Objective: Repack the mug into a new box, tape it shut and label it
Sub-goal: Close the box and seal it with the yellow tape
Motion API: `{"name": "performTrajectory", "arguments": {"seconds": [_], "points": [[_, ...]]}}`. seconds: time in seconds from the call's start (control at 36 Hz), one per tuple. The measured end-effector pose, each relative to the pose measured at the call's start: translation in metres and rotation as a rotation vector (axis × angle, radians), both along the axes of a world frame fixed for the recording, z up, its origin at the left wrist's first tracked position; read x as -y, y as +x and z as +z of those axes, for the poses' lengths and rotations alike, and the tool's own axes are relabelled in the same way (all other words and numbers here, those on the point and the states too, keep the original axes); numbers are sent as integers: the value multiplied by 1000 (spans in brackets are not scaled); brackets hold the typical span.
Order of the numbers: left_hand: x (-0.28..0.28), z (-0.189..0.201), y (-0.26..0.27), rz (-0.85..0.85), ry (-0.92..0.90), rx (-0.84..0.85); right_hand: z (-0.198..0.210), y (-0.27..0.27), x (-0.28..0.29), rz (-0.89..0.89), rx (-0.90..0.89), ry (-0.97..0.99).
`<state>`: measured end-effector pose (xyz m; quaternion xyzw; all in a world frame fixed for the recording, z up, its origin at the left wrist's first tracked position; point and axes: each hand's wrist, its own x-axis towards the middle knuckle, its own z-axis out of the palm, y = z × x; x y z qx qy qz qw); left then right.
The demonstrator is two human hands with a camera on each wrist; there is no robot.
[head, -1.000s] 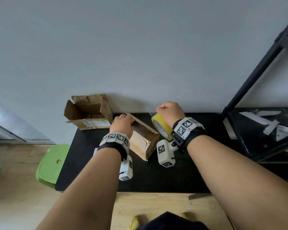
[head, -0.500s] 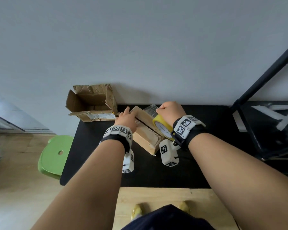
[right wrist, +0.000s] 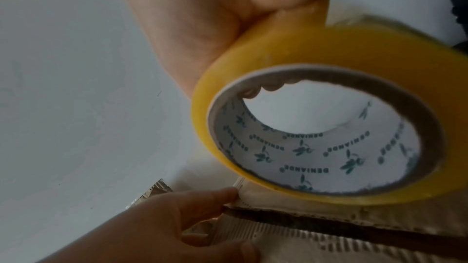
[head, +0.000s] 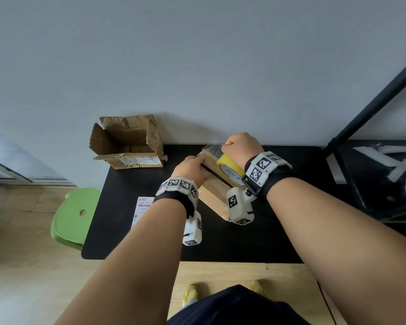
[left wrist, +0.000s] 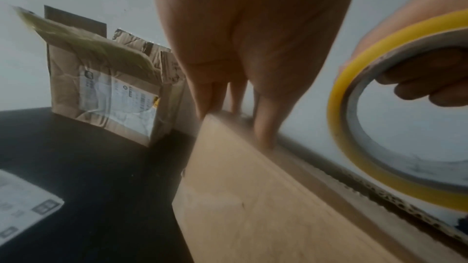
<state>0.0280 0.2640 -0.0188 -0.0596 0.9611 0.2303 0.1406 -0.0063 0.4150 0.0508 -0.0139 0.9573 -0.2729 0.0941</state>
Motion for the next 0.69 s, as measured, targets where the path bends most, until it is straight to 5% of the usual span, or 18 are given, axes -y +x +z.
{"name": "performTrajectory", "arguments": {"seconds": [0.53,0.69], "points": [[-36,6,16,-54,-29,-7,-8,24,-31,-21,51,-22],[-26,19,13,199,248,-75,-7,27,-30,32,33,6]]}}
